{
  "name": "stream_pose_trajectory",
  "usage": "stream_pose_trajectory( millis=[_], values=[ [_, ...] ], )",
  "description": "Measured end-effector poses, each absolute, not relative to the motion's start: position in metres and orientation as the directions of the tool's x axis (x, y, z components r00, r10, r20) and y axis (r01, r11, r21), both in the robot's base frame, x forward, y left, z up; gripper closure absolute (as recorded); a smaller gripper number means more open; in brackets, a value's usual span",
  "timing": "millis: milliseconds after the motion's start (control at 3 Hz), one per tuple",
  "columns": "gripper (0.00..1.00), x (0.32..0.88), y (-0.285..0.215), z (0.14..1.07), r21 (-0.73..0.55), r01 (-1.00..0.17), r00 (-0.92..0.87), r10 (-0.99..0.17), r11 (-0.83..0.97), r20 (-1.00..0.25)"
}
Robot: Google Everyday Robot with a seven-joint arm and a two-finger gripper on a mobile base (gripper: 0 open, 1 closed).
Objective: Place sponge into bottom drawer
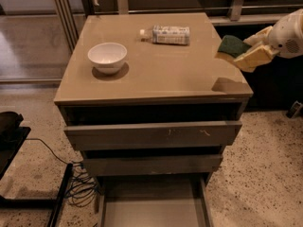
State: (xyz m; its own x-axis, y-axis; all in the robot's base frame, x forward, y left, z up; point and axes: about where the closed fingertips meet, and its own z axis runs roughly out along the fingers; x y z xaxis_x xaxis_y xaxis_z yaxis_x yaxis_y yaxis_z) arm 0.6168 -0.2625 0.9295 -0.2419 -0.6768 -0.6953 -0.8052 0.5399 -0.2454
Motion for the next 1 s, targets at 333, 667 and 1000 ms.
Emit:
stream_pose_trajectory(
  millis=[333, 667, 1000],
  values=[
    [1.00, 0.562, -0.264, 0.927, -0.277, -0.785, -0.223, -0.669, 0.555, -0.708],
    [1.00, 0.521, -0.238, 0.876, -0.215, -0.823, -0.249, -0.674, 0.526, -0.696],
    [1.00, 0.487, -0.201, 0.802, -0.092, -0.882, -0.295, -0.693, 0.462, -0.658]
  ],
)
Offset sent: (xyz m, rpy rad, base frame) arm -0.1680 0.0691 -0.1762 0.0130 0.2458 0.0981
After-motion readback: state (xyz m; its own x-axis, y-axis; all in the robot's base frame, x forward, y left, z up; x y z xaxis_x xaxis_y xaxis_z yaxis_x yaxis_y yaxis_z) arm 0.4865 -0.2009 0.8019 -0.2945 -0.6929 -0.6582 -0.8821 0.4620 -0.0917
